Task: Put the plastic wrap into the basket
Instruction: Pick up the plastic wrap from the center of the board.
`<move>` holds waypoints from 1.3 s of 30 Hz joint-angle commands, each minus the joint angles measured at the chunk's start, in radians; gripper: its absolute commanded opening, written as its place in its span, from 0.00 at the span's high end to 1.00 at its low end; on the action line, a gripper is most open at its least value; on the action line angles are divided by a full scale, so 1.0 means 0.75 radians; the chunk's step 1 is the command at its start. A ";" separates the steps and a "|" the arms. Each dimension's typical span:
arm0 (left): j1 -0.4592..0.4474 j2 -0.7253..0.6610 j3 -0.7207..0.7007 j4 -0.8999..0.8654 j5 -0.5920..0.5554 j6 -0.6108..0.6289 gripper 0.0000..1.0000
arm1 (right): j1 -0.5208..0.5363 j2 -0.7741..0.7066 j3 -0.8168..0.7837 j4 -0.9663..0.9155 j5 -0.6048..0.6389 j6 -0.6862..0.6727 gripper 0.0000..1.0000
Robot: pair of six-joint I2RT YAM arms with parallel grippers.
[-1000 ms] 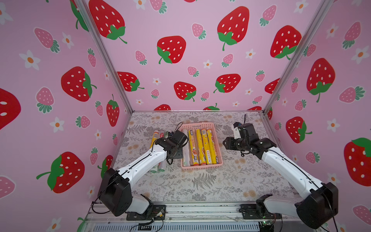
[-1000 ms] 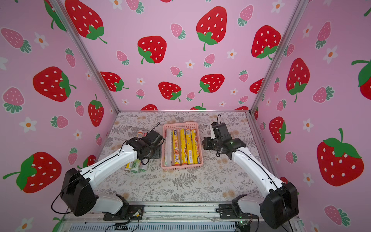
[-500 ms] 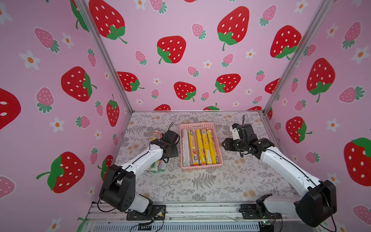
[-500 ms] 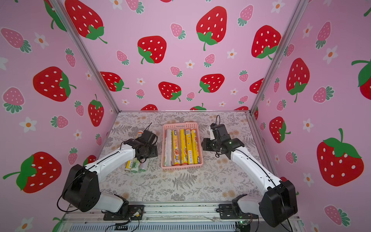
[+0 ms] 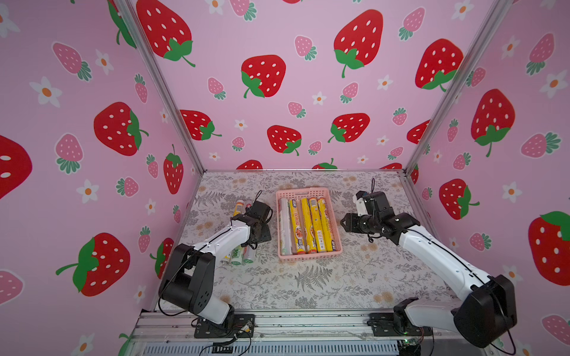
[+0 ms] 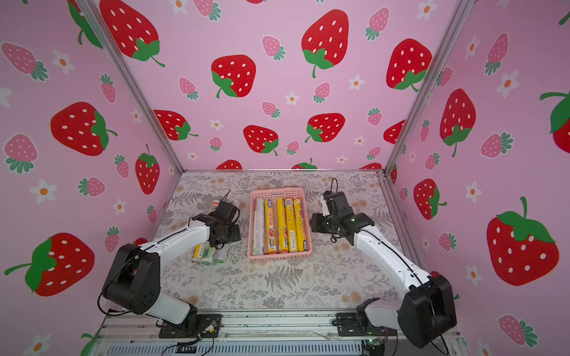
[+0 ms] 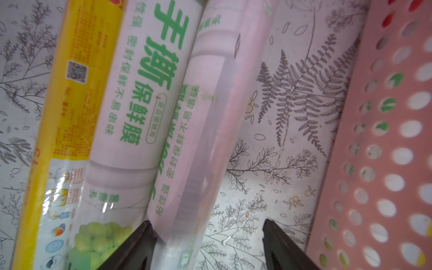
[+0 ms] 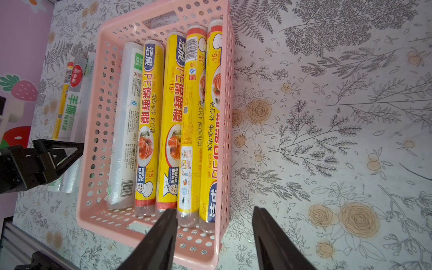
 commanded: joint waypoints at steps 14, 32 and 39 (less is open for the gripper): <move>-0.008 0.104 -0.040 0.073 0.081 -0.041 0.26 | 0.012 -0.001 -0.025 -0.002 0.046 0.016 0.44; -0.121 0.259 0.022 0.101 0.052 -0.125 0.59 | 0.012 -0.001 0.007 -0.038 0.099 -0.015 0.44; -0.130 0.152 0.074 0.004 0.024 -0.126 0.64 | 0.012 0.001 0.052 -0.044 0.081 -0.021 0.44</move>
